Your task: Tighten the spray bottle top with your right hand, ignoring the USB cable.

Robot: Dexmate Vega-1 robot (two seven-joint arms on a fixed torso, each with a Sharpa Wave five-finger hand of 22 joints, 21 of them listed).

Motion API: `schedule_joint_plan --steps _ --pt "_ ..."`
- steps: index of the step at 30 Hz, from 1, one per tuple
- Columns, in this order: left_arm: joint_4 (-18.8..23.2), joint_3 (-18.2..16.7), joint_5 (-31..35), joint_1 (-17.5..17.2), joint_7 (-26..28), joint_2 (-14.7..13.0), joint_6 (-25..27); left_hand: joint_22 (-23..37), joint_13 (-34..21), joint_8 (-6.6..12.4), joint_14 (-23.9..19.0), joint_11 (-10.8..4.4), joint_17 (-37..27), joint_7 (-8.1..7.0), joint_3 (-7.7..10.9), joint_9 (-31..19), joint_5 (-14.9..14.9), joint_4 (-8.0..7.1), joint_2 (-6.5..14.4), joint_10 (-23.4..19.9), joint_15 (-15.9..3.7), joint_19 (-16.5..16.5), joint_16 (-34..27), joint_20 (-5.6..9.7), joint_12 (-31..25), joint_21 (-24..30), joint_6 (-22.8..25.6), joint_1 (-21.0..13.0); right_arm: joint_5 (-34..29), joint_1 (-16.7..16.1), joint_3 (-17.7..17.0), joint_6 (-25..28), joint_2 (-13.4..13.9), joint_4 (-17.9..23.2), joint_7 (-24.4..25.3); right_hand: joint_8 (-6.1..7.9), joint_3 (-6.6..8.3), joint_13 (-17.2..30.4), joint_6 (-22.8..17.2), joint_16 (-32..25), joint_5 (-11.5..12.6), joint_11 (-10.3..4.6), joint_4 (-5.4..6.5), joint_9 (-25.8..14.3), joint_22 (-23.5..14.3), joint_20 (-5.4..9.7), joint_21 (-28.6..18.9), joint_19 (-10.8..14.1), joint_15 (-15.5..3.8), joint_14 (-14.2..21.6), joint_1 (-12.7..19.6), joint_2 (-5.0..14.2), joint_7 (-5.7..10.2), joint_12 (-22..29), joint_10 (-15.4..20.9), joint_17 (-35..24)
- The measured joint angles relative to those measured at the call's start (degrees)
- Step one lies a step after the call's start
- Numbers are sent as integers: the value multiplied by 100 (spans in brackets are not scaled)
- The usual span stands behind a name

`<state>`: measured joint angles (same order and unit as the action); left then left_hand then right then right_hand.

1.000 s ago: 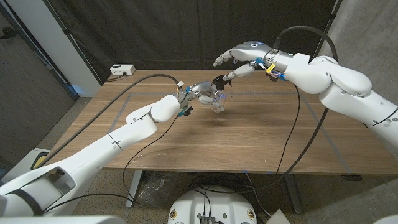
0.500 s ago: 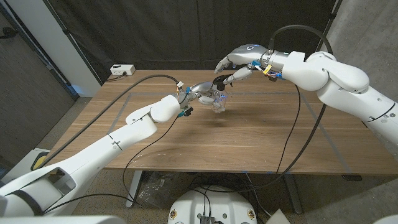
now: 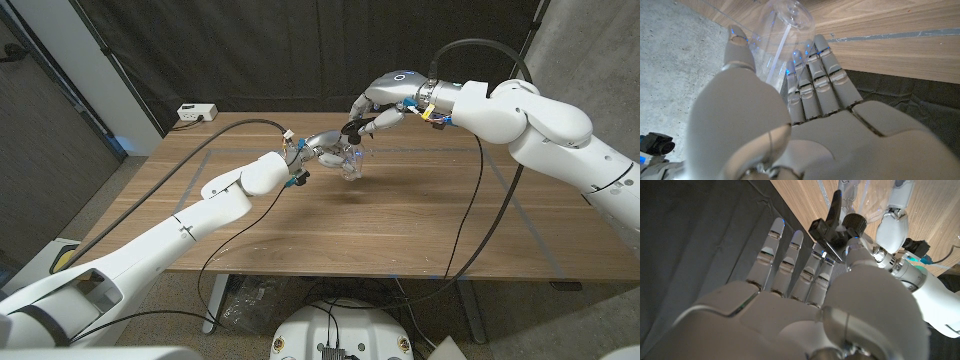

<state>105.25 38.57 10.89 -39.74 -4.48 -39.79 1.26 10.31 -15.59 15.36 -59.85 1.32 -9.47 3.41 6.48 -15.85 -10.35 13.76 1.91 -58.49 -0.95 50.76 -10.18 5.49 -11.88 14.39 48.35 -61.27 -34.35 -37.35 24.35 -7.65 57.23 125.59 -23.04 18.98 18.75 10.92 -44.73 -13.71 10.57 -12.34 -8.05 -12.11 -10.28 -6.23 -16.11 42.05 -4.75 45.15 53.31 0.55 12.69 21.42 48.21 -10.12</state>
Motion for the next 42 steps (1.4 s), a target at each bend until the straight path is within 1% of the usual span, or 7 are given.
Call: schedule_joint_plan --steps 4,6,17,23,27,33,42 --pt "-7 -10 -31 0 -24 0 -59 0 1 -9 0 0 -1 22 8 0 0 8 0 0 0 0 1 0 1 0 22 0 -97 37 25 48 -70 18 -39 11 24 -6 -202 40 0 4 24 2 0 62 65 102 -110 367 -18 18 2 21 535 0" --pt "-10 -16 -31 0 -24 0 -59 -2 4 -1 1 0 -1 30 384 0 1 384 0 0 -1 -2 20 -2 19 -7 30 0 -153 37 25 83 -70 18 -57 11 -4 -10 -267 41 -1 7 51 13 0 81 89 122 -157 500 -52 48 10 20 726 0" --pt "-14 -20 -34 -5 -18 9 -76 29 5 13 10 -1 -1 30 384 1 1 384 0 1 -10 -31 -1 -31 16 -9 30 0 -474 9 96 301 -176 159 -104 -18 -143 -32 -648 124 -5 29 317 90 1 143 238 388 -456 1418 -645 56 -19 -67 1913 14" --pt "-10 -27 -15 -20 19 16 -76 30 4 13 10 -1 -1 30 384 1 1 384 0 1 -10 -31 -1 -31 16 -8 30 0 -697 -73 134 496 -250 294 -141 -84 -159 -54 -735 129 -4 55 397 116 1 268 241 514 -660 1851 -804 139 -119 -134 2184 26" --pt "3 -33 -9 -32 38 26 -76 31 3 12 10 -2 -1 30 384 1 1 384 0 2 -10 -31 0 -31 17 -7 30 0 -854 -101 165 653 -289 356 -218 -186 -167 -54 -836 129 -4 93 436 120 9 440 213 936 -737 2475 -901 176 -338 -177 2641 26" --pt "14 -35 14 -34 78 49 -75 31 1 12 10 -2 -1 30 384 1 1 384 0 2 -10 -31 0 -31 18 -4 30 0 -1158 -158 244 1031 -405 553 -466 -335 -119 60 -1116 129 -4 175 435 154 16 1001 17 2027 -805 3420 -1029 303 -621 83 3347 21" --pt "10 -11 57 -12 114 101 -72 33 1 11 10 -5 -1 30 384 2 1 384 0 5 -10 -31 7 -31 21 -21 30 0 -1705 -189 386 1732 -663 953 -1080 -473 -18 190 -1184 -88 -22 198 490 151 -27 1237 -70 2323 -814 3584 -1123 570 -753 797 3385 -17"
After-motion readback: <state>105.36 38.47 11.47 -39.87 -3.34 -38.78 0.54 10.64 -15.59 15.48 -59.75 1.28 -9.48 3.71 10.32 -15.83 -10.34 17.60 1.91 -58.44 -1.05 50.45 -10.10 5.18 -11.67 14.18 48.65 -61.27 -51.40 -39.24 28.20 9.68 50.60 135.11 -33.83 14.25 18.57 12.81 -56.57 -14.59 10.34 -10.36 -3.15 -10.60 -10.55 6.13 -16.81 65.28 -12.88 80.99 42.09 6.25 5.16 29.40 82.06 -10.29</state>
